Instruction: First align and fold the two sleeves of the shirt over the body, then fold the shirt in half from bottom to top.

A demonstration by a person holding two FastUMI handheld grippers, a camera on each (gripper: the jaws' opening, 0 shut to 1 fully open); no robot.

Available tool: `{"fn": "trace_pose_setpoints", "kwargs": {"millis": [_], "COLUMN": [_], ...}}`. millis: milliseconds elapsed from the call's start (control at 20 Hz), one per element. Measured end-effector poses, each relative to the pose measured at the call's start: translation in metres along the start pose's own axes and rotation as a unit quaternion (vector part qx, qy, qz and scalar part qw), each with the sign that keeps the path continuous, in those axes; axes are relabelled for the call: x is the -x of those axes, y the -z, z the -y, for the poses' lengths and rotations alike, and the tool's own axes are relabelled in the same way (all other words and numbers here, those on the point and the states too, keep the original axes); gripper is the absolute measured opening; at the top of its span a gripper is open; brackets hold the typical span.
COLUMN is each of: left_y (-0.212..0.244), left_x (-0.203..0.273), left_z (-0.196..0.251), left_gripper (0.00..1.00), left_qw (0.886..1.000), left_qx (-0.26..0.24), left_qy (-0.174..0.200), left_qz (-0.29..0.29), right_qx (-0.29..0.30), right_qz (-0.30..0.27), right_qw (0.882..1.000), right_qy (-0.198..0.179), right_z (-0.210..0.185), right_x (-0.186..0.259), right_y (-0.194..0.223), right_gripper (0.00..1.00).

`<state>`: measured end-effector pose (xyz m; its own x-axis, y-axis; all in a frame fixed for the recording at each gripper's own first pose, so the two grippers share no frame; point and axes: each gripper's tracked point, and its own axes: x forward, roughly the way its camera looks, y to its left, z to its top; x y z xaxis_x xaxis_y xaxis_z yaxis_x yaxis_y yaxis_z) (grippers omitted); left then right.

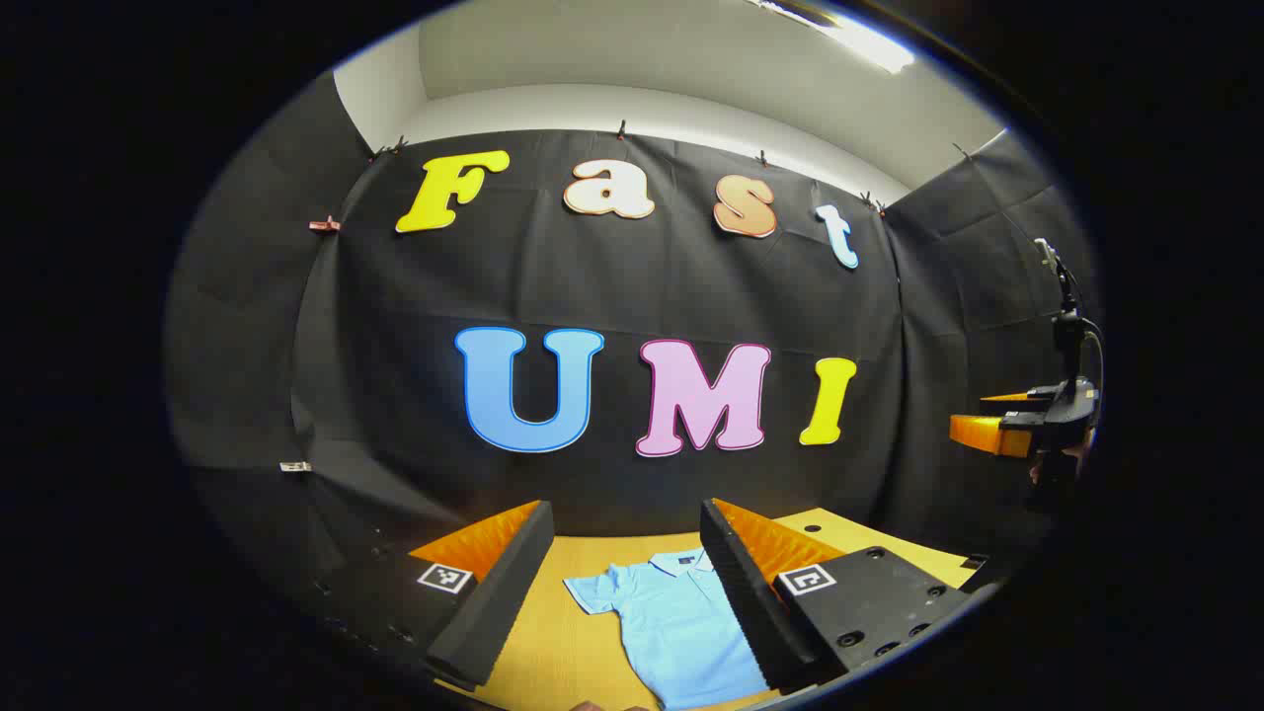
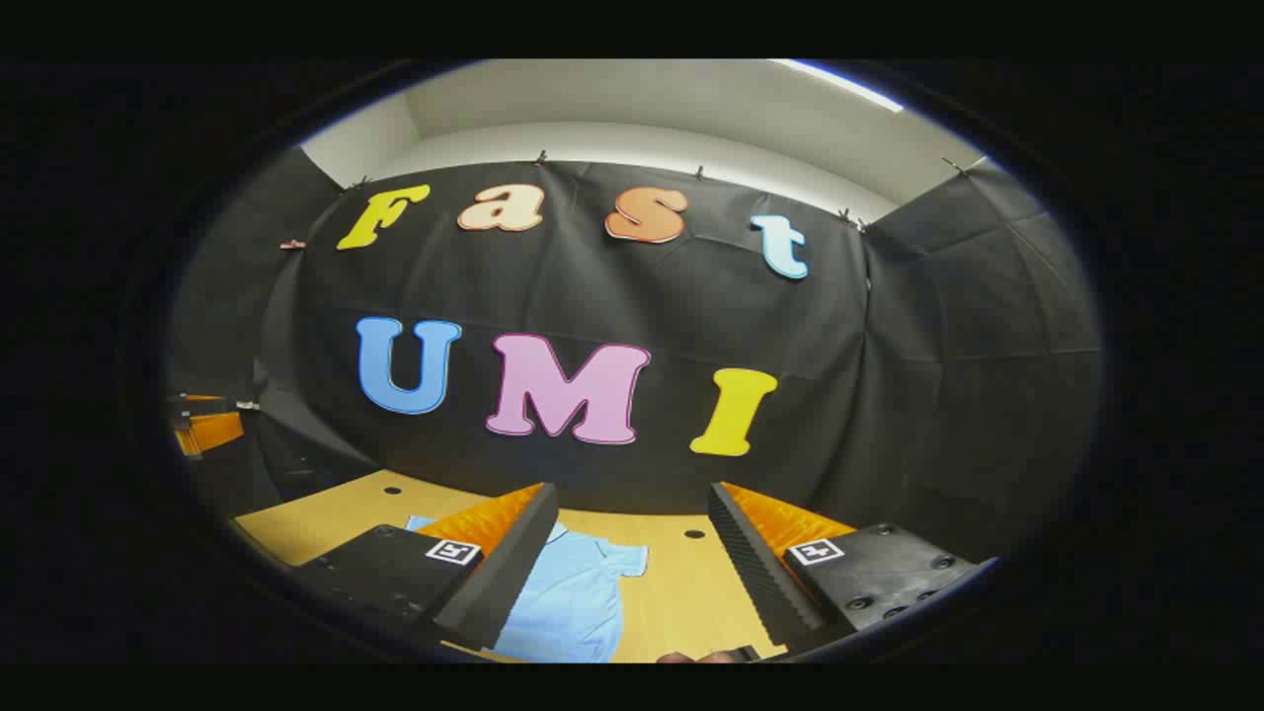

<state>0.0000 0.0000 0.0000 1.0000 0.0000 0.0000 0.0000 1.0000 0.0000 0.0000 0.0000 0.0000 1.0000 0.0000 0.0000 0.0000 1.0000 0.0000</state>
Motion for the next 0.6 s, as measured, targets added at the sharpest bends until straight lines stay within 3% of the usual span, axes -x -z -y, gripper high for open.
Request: {"fn": "trace_pose_setpoints", "kwargs": {"millis": [600], "left_y": [-0.005], "left_x": [0.003], "left_z": [-0.015], "left_gripper": [0.96], "left_qw": [1.0], "left_qx": [-0.01], "left_qy": [-0.01], "left_qz": [0.004], "right_qx": [0.012], "right_qz": [0.004], "right_qw": [1.0], "right_qy": [-0.007], "right_z": [-0.012], "right_x": [-0.01], "right_y": [-0.005], "right_gripper": [0.97]}}
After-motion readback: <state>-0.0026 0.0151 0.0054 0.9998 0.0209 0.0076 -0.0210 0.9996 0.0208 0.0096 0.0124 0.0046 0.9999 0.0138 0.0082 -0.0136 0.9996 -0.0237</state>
